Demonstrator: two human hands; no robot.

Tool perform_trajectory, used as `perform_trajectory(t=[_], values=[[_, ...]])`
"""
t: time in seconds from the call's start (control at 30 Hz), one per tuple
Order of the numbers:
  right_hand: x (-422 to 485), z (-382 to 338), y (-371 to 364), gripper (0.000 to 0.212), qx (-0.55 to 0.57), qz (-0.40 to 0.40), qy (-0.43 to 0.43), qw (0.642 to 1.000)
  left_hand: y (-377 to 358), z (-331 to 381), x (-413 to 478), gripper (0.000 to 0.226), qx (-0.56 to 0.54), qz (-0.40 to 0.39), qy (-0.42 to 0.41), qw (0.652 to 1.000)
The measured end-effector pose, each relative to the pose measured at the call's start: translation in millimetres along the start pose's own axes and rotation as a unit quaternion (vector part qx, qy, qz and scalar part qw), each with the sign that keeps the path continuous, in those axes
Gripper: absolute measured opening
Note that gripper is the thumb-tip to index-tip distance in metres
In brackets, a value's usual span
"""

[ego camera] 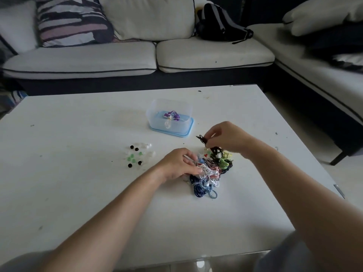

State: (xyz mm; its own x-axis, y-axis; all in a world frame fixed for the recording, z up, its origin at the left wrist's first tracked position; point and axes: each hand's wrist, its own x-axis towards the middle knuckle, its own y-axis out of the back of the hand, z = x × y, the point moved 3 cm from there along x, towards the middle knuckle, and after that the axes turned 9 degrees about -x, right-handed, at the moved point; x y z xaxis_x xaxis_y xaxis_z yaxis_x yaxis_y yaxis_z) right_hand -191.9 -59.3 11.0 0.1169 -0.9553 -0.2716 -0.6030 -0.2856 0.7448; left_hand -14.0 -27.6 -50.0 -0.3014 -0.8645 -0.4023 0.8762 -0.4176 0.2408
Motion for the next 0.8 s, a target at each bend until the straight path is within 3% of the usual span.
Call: perform_trajectory(t=[0.1,0.17,0.27,0.43,0.53,0.63,0.73,0.8], values=[[-6.0,-11.9,3.1,0.014,0.208,-0.057,0.015,0.976,12.2,10.5,-7.3,0.051,-0.021,0.014,-0.004,1.0],[-8.8,-22.1,-0.5,0.019,0.301,-0.092,0.027,0.949,21.4,19.0,-14.3,0.054,-0.096,0.014,-0.017,0.995],[-13.3,-35.9,-6.8,0.024,0.38,-0.114,0.022,0.918,27.7,30.5,-28.5,0.044,-0.235,-0.028,-0.023,0.971],[-15.8,-47.1,-10.0,0.029,0.468,-0.086,0.021,0.879,35.5,32.0,-54.9,0.028,-0.33,-0.083,0.04,0.939],[-14.8,-43.0,-10.9,0.032,0.455,-0.065,0.0,0.888,45.7,27.4,-62.7,0.024,-0.413,-0.052,0.044,0.908],[-17.2,-36.8,-16.7,0.03,0.398,-0.094,-0.021,0.912,55.4,22.8,-63.9,0.028,-0.465,-0.009,0.039,0.884],[-23.1,-37.8,-28.6,0.029,0.259,-0.137,-0.019,0.956,57.3,20.3,-62.1,0.029,-0.454,0.005,0.031,0.891],[-25.1,-43.3,-34.0,0.024,0.119,-0.086,0.025,0.989,56.1,20.7,-61.4,0.027,-0.433,0.007,0.025,0.901]])
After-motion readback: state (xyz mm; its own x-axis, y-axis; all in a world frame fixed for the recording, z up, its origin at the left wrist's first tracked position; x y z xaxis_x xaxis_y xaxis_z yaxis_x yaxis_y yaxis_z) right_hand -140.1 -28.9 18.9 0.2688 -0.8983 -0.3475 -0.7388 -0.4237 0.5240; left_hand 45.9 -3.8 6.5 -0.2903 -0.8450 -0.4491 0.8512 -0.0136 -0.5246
